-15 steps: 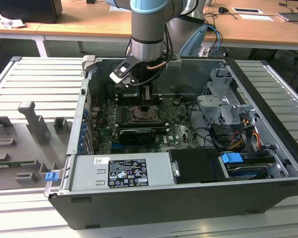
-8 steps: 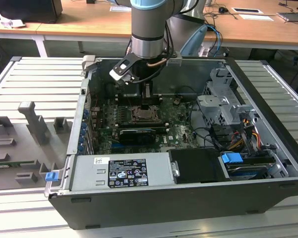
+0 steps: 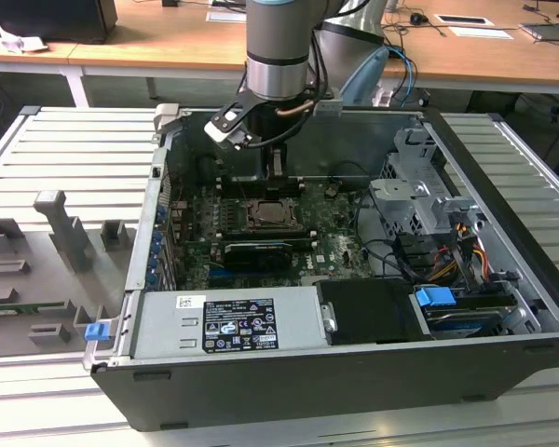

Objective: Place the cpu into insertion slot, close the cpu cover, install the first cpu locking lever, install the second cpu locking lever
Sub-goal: 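Install the first cpu locking lever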

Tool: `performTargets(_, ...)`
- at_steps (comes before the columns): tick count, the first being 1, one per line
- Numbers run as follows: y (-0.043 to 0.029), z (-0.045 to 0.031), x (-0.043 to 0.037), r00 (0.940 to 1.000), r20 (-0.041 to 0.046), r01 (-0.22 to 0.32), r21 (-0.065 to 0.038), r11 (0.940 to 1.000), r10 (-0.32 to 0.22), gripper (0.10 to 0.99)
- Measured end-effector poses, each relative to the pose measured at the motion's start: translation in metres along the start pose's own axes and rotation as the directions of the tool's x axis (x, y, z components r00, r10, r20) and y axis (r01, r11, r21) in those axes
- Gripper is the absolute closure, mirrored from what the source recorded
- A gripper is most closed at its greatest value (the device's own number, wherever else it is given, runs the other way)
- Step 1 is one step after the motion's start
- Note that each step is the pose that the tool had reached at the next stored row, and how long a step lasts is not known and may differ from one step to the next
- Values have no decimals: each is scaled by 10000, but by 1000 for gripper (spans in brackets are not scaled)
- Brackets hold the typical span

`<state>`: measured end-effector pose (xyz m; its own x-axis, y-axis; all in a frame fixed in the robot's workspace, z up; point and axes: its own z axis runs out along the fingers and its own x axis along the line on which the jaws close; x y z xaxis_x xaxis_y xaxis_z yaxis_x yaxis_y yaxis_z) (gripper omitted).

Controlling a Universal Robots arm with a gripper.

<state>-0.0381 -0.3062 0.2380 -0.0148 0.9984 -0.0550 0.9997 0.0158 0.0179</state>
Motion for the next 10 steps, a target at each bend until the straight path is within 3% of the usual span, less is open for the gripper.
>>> performTargets(6,2,-179,-10,10000,2,-2,-25,10000,2,980)
performTargets(10,-1,-207,-11,10000,0,-5,-48,10000,5,980)
